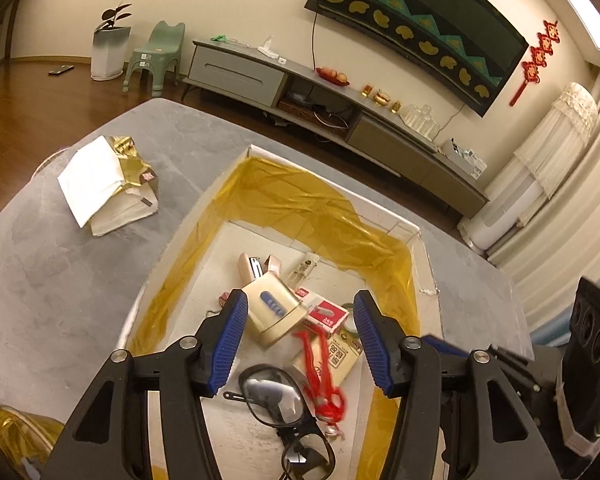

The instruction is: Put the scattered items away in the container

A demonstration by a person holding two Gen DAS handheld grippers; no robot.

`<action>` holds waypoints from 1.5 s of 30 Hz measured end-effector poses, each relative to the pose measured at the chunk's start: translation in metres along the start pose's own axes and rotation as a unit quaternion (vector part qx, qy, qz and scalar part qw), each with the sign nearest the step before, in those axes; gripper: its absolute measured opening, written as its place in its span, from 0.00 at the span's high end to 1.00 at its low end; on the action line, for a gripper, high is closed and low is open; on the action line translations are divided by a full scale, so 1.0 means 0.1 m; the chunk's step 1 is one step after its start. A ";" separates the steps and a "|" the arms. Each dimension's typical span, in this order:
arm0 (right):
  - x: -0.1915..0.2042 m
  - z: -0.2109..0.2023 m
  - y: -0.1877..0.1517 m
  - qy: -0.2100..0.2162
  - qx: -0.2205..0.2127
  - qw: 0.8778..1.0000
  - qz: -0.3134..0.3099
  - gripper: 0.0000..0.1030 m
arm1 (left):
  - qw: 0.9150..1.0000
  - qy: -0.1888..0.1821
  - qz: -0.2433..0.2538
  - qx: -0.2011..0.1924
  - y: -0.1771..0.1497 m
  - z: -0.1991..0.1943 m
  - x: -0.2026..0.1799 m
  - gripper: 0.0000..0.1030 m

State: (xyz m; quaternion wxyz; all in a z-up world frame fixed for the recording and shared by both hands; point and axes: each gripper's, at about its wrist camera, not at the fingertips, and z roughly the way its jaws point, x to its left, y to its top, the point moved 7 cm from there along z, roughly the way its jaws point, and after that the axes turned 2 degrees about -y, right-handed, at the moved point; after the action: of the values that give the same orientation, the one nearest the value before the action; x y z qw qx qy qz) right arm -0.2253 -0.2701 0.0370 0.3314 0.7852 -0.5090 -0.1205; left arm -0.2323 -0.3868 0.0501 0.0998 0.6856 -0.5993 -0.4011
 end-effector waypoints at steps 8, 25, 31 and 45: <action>0.00 -0.13 -0.04 0.006 -0.007 1.000 0.009 0.60 | 1.000 0.012 0.003 -0.019 0.07 -0.18 0.06 0.45; 0.25 -0.44 -0.28 -0.021 -0.008 0.999 -0.037 0.55 | 0.996 0.045 0.059 -0.044 -0.02 -0.68 -0.05 0.45; 0.30 -0.64 -0.43 -0.069 -0.010 0.996 -0.060 0.49 | 0.993 0.043 0.098 -0.047 -0.28 -0.87 -0.29 0.45; 0.38 -0.78 -0.81 -0.044 0.033 0.997 -0.054 0.48 | 0.987 0.062 0.147 -0.025 -0.80 -0.96 -0.37 0.45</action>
State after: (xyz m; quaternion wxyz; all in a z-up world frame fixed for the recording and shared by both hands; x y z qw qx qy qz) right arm -0.1088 -0.2507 0.0494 0.2753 0.8160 -0.4838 -0.1559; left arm -0.1072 -0.3657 0.0797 0.2121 0.6110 -0.6760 -0.3533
